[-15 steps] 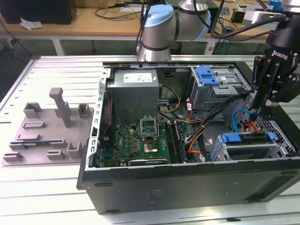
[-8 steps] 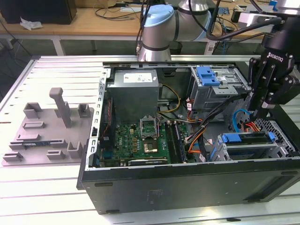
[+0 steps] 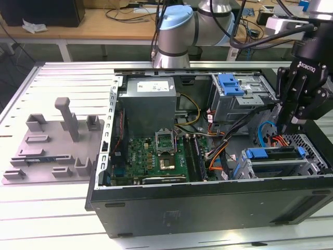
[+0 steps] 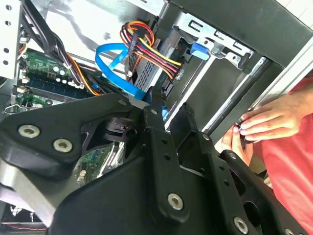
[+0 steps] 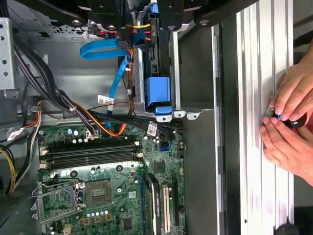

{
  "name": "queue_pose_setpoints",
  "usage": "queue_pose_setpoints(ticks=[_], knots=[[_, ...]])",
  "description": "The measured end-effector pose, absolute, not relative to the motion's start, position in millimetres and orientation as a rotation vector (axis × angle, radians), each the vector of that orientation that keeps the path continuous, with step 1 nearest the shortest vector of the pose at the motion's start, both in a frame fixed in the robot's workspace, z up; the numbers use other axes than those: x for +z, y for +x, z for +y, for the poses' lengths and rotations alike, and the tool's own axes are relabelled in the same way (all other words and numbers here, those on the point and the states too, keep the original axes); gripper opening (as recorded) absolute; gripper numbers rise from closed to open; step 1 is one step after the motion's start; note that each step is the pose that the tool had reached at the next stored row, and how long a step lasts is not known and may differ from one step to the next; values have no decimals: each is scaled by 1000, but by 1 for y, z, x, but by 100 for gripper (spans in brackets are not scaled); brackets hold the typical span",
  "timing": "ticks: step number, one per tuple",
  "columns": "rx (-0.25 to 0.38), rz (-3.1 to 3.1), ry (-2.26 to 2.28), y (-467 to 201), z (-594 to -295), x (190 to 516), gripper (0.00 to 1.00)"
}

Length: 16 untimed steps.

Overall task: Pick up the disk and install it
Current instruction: 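Insert the second disk wire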

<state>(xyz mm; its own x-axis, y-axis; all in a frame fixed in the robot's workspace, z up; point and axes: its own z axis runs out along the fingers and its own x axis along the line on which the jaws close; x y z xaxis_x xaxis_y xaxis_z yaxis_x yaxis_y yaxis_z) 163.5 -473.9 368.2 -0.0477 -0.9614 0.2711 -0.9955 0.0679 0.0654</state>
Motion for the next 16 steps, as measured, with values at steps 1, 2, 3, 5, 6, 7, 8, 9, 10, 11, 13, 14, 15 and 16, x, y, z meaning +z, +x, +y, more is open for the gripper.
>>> queue_pose_setpoints(ticks=[1, 2, 3, 5, 6, 7, 8, 9, 10, 11, 13, 14, 15, 16], knots=[[202, -2104, 1983, 163, -474, 368, 35], [201, -2104, 1983, 163, -474, 367, 35], [200, -2104, 1984, 163, -474, 367, 35], [196, -2108, 1984, 163, -474, 366, 35], [192, -2112, 1983, 163, -474, 366, 35], [188, -2116, 1984, 163, -474, 366, 35], [183, -2118, 1985, 163, -474, 366, 35], [178, -2121, 1987, 163, -474, 366, 35], [175, -2124, 1988, 163, -474, 365, 35], [173, -2125, 1989, 163, -474, 365, 35], [167, -2130, 1990, 163, -474, 365, 35], [164, -2132, 1991, 163, -474, 365, 35], [161, -2134, 1991, 163, -474, 365, 35], [157, -2136, 1992, 163, -474, 365, 35]])
